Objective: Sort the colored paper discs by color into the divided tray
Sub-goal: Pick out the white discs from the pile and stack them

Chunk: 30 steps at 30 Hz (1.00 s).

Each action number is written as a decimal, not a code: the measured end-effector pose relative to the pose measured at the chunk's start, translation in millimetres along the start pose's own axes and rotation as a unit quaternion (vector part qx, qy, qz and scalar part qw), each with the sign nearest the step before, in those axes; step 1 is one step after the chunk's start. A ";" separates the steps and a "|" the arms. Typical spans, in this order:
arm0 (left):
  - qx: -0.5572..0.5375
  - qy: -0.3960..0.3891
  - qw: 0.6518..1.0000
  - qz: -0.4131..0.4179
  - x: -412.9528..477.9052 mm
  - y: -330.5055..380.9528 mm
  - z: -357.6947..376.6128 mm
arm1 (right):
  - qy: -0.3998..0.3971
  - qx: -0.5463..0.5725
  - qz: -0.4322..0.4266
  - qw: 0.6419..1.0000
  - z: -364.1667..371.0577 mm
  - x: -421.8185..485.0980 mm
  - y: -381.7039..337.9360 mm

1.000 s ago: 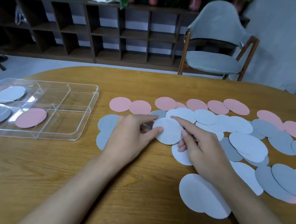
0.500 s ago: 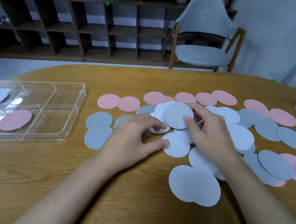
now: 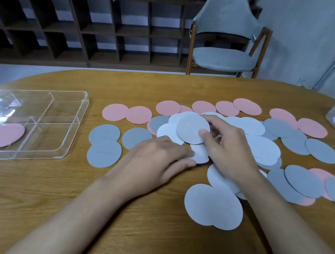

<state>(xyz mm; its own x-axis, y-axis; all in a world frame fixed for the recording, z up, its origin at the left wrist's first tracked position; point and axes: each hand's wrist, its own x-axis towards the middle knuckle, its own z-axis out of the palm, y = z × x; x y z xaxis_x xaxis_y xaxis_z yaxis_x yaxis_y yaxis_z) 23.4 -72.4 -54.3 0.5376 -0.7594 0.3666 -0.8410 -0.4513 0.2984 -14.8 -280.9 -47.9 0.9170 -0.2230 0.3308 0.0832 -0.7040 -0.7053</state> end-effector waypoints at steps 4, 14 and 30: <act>-0.011 0.055 0.998 -0.011 0.1 -0.2 -5.4 | -0.006 0.025 -0.001 1.000 -0.5 -2.2 -2.6; -0.164 0.180 0.950 -0.196 5.0 -13.4 -2.3 | -0.058 0.078 0.006 0.995 4.6 -7.7 -7.7; -0.043 0.063 0.986 -0.146 4.2 -26.6 3.3 | -0.006 -0.027 -0.006 1.000 -6.4 -3.7 -8.4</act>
<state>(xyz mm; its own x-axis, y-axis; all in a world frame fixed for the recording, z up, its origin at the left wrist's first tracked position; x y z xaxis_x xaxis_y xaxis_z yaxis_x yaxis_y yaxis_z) 47.8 -65.2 -63.6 0.7639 -0.5357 0.3598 -0.6440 -0.5969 0.4785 -21.4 -278.5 -39.1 0.9209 -0.2063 0.3307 0.0735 -0.7414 -0.6670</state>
